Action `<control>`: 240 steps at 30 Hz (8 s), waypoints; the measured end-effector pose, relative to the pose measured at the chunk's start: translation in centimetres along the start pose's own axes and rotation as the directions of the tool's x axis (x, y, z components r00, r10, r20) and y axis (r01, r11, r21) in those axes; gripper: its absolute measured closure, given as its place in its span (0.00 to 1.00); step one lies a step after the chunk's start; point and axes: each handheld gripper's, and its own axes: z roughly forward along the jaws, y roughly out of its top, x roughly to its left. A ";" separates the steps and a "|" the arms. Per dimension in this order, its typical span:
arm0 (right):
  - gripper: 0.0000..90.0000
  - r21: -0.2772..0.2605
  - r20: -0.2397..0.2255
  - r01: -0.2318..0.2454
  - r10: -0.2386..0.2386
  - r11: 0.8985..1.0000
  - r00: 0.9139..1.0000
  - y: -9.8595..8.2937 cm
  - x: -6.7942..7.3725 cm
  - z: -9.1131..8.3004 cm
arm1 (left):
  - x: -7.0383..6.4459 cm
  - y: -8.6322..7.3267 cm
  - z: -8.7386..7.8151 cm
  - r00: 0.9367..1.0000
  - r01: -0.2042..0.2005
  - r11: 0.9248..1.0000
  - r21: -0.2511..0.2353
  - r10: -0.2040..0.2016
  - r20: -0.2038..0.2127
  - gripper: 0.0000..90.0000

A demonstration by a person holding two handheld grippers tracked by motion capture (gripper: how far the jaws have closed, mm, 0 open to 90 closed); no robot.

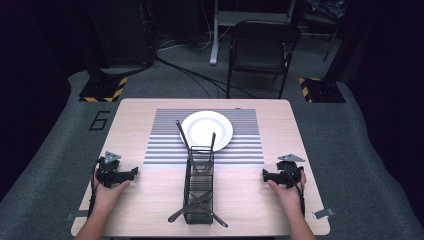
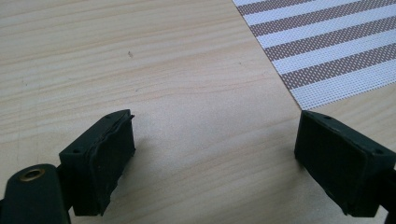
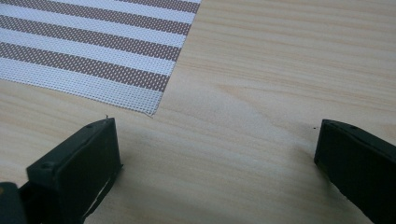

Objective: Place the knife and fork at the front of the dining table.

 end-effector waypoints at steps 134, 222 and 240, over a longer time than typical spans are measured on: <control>0.91 -0.205 -0.437 0.265 -0.331 0.942 0.837 13.8 17.4 -6.5 | -0.1 0.0 0.0 1.000 -0.004 1.000 -0.007 0.004 0.006 0.14; 0.96 -0.188 -0.473 0.353 -0.399 0.917 0.785 15.5 19.1 -10.1 | -0.1 -0.1 0.1 1.000 -0.001 1.000 -0.016 0.001 0.000 0.14; 0.96 -0.209 -0.493 0.343 -0.401 0.916 0.772 17.3 18.4 -12.4 | -0.1 -0.1 0.1 1.000 -0.002 1.000 -0.016 0.002 0.000 0.14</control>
